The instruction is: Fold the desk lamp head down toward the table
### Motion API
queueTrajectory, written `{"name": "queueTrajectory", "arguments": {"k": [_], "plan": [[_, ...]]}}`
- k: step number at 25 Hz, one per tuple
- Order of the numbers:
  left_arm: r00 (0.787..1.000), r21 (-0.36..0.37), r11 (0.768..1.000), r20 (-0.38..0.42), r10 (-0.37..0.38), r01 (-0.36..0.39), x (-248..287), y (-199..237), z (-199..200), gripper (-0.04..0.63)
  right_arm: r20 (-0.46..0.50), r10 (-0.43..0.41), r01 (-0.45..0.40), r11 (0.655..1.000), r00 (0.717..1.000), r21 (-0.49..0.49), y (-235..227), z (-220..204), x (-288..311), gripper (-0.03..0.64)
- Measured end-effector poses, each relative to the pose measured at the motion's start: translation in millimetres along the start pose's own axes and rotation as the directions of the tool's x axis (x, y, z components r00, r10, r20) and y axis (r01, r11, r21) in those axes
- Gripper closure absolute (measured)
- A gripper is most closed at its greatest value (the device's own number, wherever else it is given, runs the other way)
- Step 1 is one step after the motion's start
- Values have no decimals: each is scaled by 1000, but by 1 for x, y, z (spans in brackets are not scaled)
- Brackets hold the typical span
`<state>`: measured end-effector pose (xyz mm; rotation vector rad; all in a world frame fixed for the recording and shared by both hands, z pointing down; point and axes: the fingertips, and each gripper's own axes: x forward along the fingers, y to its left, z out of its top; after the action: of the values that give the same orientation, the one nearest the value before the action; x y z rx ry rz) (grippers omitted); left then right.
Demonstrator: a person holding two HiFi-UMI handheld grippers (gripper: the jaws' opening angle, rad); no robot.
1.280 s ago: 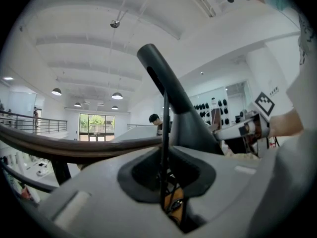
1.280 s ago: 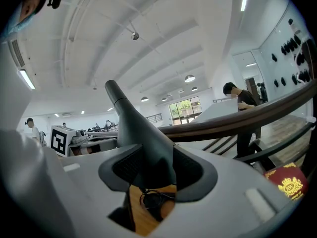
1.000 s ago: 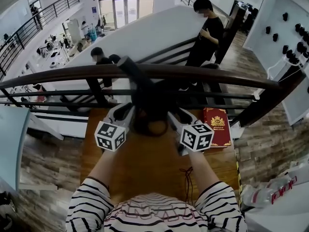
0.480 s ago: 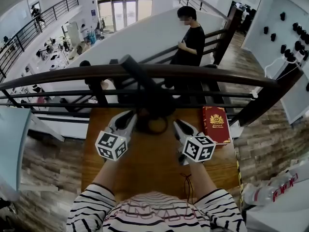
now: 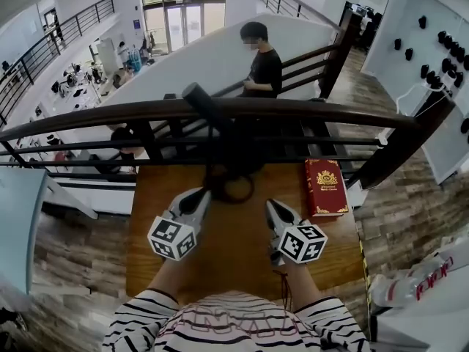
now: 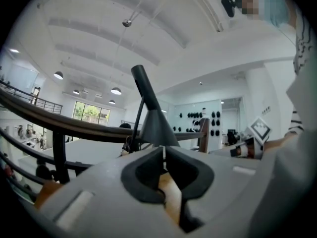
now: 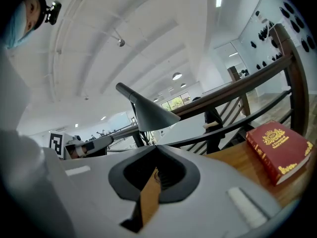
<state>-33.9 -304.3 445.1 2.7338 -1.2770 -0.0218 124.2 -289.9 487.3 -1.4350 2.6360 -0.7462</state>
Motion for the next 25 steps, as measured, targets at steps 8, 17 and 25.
{"name": "queueTrajectory", "arguments": {"k": [8, 17, 25], "plan": [[1000, -35, 999, -3, -21, 21, -37, -5, -9, 592, 5, -35, 35, 999, 999, 1, 21, -20, -22, 615], [998, -66, 997, -29, -50, 48, -79, 0, -27, 592, 26, -97, 97, 995, 995, -11, 55, -42, -38, 615], [993, -75, 993, -58, -98, 94, -104, 14, -38, 592, 52, -160, 159, 987, 986, 16, 73, -65, -48, 615]]}}
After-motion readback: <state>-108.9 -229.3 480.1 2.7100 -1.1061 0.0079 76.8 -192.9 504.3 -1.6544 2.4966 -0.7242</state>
